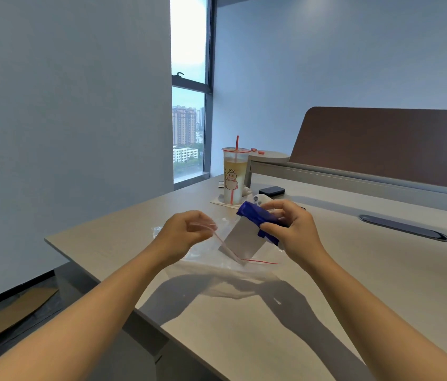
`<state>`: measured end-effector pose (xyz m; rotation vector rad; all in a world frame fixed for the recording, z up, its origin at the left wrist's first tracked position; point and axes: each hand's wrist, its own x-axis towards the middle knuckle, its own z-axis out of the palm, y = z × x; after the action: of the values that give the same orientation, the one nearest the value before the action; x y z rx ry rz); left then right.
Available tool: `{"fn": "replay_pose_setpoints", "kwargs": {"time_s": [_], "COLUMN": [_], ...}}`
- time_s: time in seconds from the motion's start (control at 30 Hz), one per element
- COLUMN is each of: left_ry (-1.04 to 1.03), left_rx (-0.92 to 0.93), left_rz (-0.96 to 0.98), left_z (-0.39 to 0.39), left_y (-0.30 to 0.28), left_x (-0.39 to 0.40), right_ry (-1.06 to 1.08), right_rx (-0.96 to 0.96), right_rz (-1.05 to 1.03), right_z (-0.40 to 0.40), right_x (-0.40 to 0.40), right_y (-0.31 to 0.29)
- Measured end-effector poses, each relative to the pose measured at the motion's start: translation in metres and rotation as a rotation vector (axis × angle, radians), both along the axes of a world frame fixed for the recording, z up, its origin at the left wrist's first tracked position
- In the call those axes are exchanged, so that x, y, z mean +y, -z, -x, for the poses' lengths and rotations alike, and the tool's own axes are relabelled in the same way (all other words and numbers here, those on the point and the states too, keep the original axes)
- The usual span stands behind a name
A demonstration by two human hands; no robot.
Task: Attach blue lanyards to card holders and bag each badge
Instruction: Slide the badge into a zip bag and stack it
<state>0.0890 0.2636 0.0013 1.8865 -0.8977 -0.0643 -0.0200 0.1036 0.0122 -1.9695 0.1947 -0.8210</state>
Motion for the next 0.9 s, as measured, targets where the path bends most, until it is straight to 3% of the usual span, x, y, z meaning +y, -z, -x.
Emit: {"fn": "replay_pose_setpoints", "kwargs": {"time_s": [0.1, 0.43, 0.63, 0.9], "left_ry": [0.001, 0.043, 0.04, -0.076], "left_rx": [0.003, 0.123, 0.191, 0.227], "left_rz": [0.042, 0.165, 0.212, 0.317], "left_z": [0.001, 0.006, 0.011, 0.013], "left_y": [-0.003, -0.012, -0.018, -0.021], "left_x": [-0.004, -0.009, -0.012, -0.018], "right_ry": [-0.05, -0.066, -0.084, -0.1], "right_rx": [0.034, 0.063, 0.076, 0.242], "right_rz": [-0.036, 0.17, 0.192, 0.331], "right_z": [-0.002, -0.003, -0.003, 0.0], "right_x": [0.0, 0.01, 0.012, 0.02], "right_y": [-0.002, -0.004, -0.013, -0.018]}}
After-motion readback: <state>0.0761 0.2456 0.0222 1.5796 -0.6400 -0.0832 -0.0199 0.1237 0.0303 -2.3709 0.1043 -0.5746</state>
